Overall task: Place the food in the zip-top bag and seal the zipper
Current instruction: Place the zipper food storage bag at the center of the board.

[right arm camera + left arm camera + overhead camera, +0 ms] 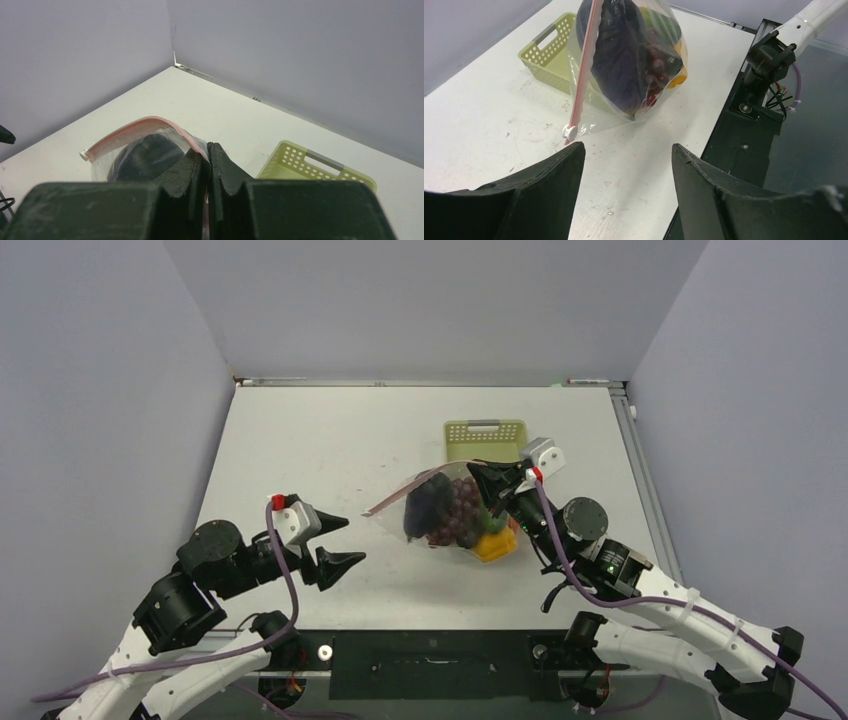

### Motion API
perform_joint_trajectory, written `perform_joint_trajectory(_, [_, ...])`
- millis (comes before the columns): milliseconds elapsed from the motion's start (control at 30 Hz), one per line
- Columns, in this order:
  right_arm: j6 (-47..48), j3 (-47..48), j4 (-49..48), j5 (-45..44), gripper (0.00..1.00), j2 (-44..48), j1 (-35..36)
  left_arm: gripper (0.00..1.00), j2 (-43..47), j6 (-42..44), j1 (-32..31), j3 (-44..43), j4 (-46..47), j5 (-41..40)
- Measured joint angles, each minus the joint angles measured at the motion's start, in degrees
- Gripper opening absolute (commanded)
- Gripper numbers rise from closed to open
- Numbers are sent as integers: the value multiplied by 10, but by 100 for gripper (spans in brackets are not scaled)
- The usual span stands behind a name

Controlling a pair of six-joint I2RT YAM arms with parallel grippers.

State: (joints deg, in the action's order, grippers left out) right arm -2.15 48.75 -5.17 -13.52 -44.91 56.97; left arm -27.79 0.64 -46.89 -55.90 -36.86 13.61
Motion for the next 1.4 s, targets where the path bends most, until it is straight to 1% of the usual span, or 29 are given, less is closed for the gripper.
perform_joint_trajectory(100, [0,1,0,7,5,-9,0,72,-4,1,0,0,1,-13])
perform_joint_trajectory(333, [5,13,7,46,5,-27,0,84,-10,5,0,-1,7,-49])
perform_joint_trajectory(567, [14,18,21,103,5,-30,0,97,-32,16,0,-16,21,-53])
perform_joint_trajectory(667, [21,27,34,135,5,-37,0,98,-44,20,0,-24,35,-47])
perform_joint_trajectory(700, [23,29,37,144,5,-39,0,96,-48,21,0,-26,38,-43])
perform_joint_trajectory(1033, [34,36,75,246,5,-55,0,96,-82,40,0,-45,72,-6])
perform_joint_trajectory(1233, [34,37,92,309,5,-67,0,96,-94,52,0,-49,90,26])
perform_joint_trajectory(1400, [29,40,91,351,5,-73,0,96,-105,58,0,-49,100,70])
